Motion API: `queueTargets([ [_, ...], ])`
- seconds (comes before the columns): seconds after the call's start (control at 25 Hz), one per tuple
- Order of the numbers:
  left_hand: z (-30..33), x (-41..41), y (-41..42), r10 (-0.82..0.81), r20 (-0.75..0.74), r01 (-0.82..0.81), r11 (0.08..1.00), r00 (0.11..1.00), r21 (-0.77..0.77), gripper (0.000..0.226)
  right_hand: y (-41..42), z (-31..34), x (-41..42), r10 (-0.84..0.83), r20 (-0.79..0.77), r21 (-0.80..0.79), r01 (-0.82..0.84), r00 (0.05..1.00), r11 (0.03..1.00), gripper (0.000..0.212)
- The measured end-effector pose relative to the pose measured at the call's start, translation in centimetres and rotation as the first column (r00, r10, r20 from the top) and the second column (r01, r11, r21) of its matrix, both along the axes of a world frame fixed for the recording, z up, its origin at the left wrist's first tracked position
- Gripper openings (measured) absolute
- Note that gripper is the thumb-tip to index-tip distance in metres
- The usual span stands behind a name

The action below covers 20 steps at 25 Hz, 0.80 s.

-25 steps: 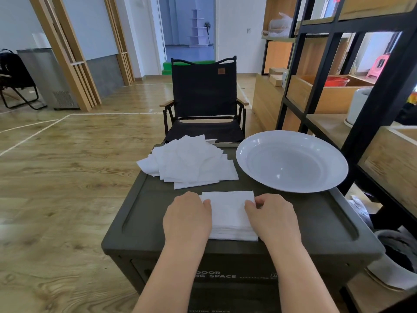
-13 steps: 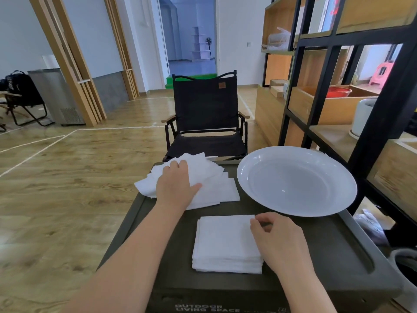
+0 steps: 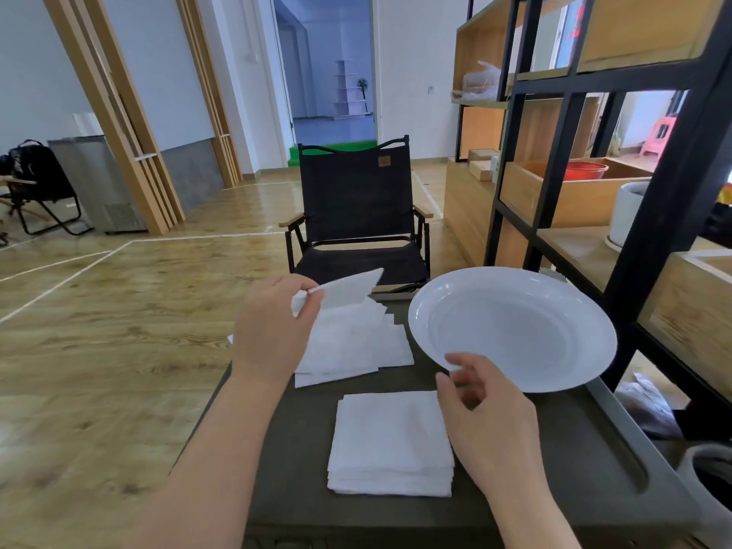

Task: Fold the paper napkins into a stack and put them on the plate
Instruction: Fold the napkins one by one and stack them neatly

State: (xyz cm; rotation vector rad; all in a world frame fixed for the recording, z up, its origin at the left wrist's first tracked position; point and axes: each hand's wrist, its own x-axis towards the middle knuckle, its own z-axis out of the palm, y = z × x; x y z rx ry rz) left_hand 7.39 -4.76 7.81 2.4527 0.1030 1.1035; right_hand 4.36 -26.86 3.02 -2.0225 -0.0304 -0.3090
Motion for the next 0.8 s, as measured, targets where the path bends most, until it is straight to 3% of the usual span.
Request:
queueTargets([
  [0.08,1.3,-4.4,-1.0,-0.133,-0.132,0.137,0.990,0.982,0.024,0.008,0.5,1.1,-0.2,0.103,0.061,0.069,-0.107,0.993,0.992,0.051],
  [0.16,1.7,-8.2,-1.8,-0.242,-0.251,0.231,0.970,0.937,-0.075,0.007,1.0,1.7,-0.6,0.217,0.028,0.137,-0.219,0.976,0.966,0.066],
  [0.32,0.6,-10.7,-2.6,-0.369,-0.194,0.262,0.868,0.909,-0.421,0.008,0.5,2.4,-1.7,0.434,-0.076,0.384,-0.375,0.898,0.844,0.023],
  [0.4,-0.6,-10.2,-2.9,-0.360,-0.180,0.206,0.804,0.915,-0.557,0.013,0.3,2.3,-1.9,0.469,-0.129,0.441,-0.373,0.874,0.816,0.015],
  [0.52,-3.1,-8.6,-3.5,-0.352,-0.206,0.081,0.651,0.913,-0.755,0.019,0.7,1.1,-1.1,0.326,-0.225,0.323,-0.245,0.918,0.914,0.024],
  [0.6,-4.5,-7.3,-3.7,-0.262,-0.280,-0.053,0.636,0.924,-0.770,0.023,0.9,0.0,-0.6,0.216,-0.257,0.186,-0.171,0.942,0.968,0.031],
  [0.8,-6.2,-5.9,-4.2,-0.078,-0.422,-0.147,0.867,0.903,-0.476,0.023,0.7,-1.2,-0.2,0.021,-0.185,-0.173,-0.054,0.982,0.983,0.020],
])
